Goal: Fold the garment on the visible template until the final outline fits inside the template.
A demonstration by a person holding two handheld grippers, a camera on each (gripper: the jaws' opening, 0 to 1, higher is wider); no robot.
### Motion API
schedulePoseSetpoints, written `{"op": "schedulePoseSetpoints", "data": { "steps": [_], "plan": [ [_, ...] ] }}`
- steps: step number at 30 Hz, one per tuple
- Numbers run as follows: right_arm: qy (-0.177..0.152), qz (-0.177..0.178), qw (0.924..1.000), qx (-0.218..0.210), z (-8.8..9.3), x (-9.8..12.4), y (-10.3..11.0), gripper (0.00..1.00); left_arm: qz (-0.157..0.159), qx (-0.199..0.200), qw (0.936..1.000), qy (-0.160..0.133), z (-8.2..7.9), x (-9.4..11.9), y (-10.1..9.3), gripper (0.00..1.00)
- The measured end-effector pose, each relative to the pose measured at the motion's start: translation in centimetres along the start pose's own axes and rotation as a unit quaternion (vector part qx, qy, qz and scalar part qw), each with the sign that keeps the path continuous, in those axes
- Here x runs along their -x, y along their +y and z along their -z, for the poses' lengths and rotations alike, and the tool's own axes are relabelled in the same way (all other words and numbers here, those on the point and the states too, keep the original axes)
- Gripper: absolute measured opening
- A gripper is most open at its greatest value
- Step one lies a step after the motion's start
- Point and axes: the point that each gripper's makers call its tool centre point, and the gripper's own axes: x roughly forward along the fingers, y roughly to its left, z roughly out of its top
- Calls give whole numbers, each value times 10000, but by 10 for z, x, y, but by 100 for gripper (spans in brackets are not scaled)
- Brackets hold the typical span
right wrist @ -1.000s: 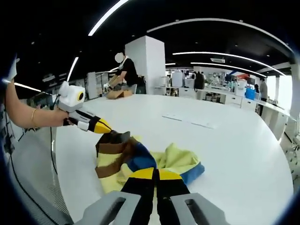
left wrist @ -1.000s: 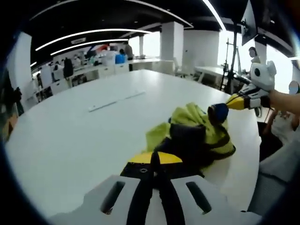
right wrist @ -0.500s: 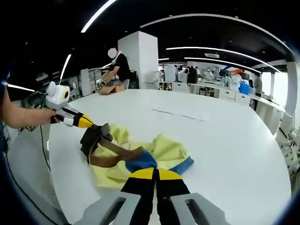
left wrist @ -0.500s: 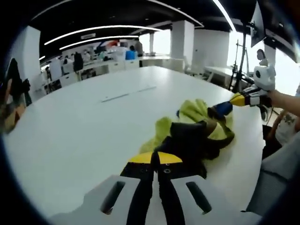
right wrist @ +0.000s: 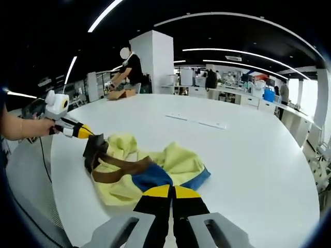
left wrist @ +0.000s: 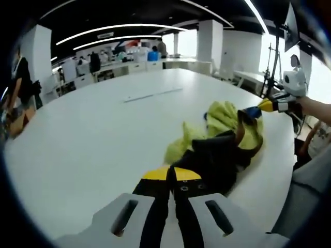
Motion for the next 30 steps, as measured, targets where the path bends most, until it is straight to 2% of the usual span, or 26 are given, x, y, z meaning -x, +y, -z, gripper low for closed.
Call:
{"op": "schedulePoseSetpoints", "data": {
  "steps": [8,11,17,24,30],
  "plan": [
    [84,-46,9997,-205,7,-5,-3,0,-149,15,9997,193,18,-2,12,0],
    [-39,-94,9997,-228,5,-5,-1,0,-175,-59,9997,179,19,-3,13,0],
    [33,-263,9993,-268,6,-4,4,0,-213,-76,9997,64,14,3,13,3],
    [45,-521,9985,-165,0,-1,14,11,119,-399,9990,-172,2,11,-5,21],
    [144,-639,9977,-171,0,-2,16,12,692,-648,9951,-287,-6,15,-37,30]
  ]
}}
